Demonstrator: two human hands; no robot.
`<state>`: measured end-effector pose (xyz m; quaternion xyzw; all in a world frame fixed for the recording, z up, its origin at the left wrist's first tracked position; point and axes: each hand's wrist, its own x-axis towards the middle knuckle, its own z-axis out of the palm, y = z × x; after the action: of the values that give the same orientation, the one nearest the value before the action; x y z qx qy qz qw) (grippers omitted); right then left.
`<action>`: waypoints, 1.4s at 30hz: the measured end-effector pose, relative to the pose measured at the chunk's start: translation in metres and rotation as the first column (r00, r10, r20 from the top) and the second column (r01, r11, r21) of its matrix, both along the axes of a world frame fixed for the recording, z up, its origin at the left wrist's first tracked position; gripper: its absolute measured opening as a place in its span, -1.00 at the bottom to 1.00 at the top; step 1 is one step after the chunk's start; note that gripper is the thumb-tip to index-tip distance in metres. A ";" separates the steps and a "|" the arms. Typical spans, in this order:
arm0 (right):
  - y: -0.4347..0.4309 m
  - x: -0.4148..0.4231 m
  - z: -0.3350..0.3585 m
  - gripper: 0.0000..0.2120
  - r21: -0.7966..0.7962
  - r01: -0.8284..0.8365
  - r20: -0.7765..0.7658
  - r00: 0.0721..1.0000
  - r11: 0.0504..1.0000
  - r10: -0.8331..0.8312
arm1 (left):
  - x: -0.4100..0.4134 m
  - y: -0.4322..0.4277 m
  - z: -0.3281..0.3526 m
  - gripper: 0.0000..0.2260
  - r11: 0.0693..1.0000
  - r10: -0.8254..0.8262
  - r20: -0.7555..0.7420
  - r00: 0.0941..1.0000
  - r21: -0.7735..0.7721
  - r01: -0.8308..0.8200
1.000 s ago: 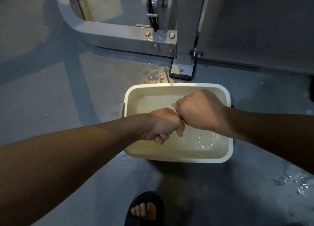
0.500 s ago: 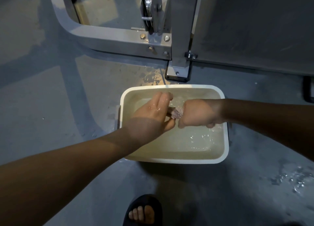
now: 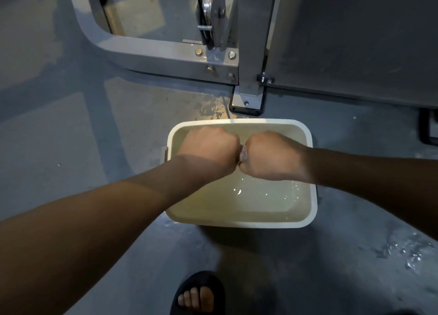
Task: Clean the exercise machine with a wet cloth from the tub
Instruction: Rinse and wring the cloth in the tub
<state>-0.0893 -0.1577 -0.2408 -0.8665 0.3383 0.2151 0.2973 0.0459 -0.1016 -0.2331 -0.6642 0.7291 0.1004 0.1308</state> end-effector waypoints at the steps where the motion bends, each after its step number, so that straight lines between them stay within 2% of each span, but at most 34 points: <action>1: -0.001 -0.002 -0.002 -0.62 -0.127 -0.065 0.025 0.997 0.990 0.069 | -0.004 -0.001 0.003 -0.85 0.999 0.039 -0.021 0.999 0.034 -0.038; 3: -0.006 -0.008 -0.005 -0.65 -0.278 -0.165 0.022 0.984 0.946 0.178 | -0.012 0.001 0.004 -0.75 0.977 0.173 -0.146 0.974 0.154 -0.150; 5: -0.009 -0.011 -0.004 -0.79 -0.362 -0.234 -0.021 0.970 0.902 0.244 | -0.017 0.003 0.006 -0.73 0.922 0.336 -0.277 0.900 0.292 -0.255; 7: -0.013 -0.011 -0.002 -0.85 -0.411 -0.250 0.009 0.961 0.877 0.278 | -0.019 0.003 0.010 -0.71 0.841 0.512 -0.407 0.757 0.418 -0.344; 9: -0.019 -0.012 0.000 -0.88 -0.462 -0.273 0.053 0.941 0.844 0.333 | -0.022 0.003 0.015 -0.71 0.723 0.681 -0.481 0.552 0.564 -0.400; 12: -0.022 -0.015 -0.002 -0.84 -0.505 -0.313 0.109 0.901 0.804 0.420 | -0.027 0.010 0.022 -0.79 0.530 0.847 -0.444 0.293 0.757 -0.384; 15: -0.016 -0.017 -0.012 -0.79 -0.599 -0.286 0.203 0.849 0.748 0.488 | -0.029 0.020 0.023 -0.73 0.394 0.919 -0.370 0.136 0.869 -0.298; 17: -0.017 -0.019 -0.019 -0.69 -0.629 -0.219 0.290 0.825 0.746 0.486 | -0.030 0.025 0.024 -0.70 0.343 0.939 -0.333 0.081 0.905 -0.252; 23: -0.012 -0.016 -0.015 -0.55 -0.610 -0.200 0.394 0.763 0.766 0.513 | -0.029 0.036 0.032 -0.59 0.274 0.962 -0.273 0.018 0.956 -0.103; 28: -0.024 -0.009 0.018 -0.59 -0.603 -0.278 0.321 0.773 0.748 0.547 | -0.023 0.032 0.055 -0.62 0.319 0.946 -0.315 -0.079 0.946 0.058; 30: -0.030 -0.011 0.034 -0.60 -0.654 -0.176 0.435 0.708 0.736 0.557 | -0.023 0.030 0.069 -0.66 0.349 0.933 -0.333 -0.135 0.930 0.115; 32: -0.032 -0.015 0.045 -0.62 -0.659 -0.104 0.479 0.705 0.745 0.522 | -0.019 0.027 0.072 -0.66 0.334 0.936 -0.308 -0.168 0.929 0.162; 33: -0.031 -0.014 0.044 -0.64 -0.679 -0.125 0.433 0.728 0.724 0.532 | -0.017 0.024 0.066 -0.64 0.332 0.942 -0.321 -0.102 0.934 0.129; 34: -0.023 -0.013 0.040 -0.67 -0.656 -0.234 0.294 0.796 0.717 0.529 | -0.014 0.021 0.057 -0.63 0.370 0.924 -0.371 0.094 0.929 0.024; 35: -0.007 -0.013 0.032 -0.73 -0.529 -0.366 0.101 0.869 0.766 0.484 | -0.013 0.020 0.043 -0.67 0.474 0.817 -0.393 0.423 0.874 -0.104; 36: 0.008 -0.012 0.021 -0.79 -0.345 -0.390 -0.024 0.913 0.854 0.407 | -0.014 0.018 0.031 -0.75 0.608 0.603 -0.318 0.731 0.777 -0.163; 37: 0.018 -0.012 0.010 -0.82 -0.169 -0.346 -0.125 0.936 0.923 0.329 | -0.018 0.013 0.022 -0.81 0.712 0.384 -0.193 0.903 0.685 -0.156; 38: 0.024 -0.012 0.001 -0.85 -0.047 -0.251 -0.157 0.958 0.967 0.241 | -0.020 0.012 0.011 -0.86 0.775 0.252 -0.125 0.959 0.619 -0.123; 39: 0.025 -0.011 -0.003 -0.87 -0.012 -0.212 -0.139 0.968 0.977 0.208 | -0.019 0.013 0.001 -0.89 0.801 0.199 -0.113 0.974 0.591 -0.095; 42: 0.012 -0.020 -0.008 -0.85 -0.033 -0.141 -0.091 0.986 0.989 0.137 | -0.010 0.016 -0.001 -0.83 0.804 0.166 -0.085 0.983 0.588 -0.085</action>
<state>-0.1094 -0.1456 -0.2490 -0.8833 0.2942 0.2668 0.2490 0.0355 -0.0859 -0.2343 -0.6309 0.6249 0.3706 0.2724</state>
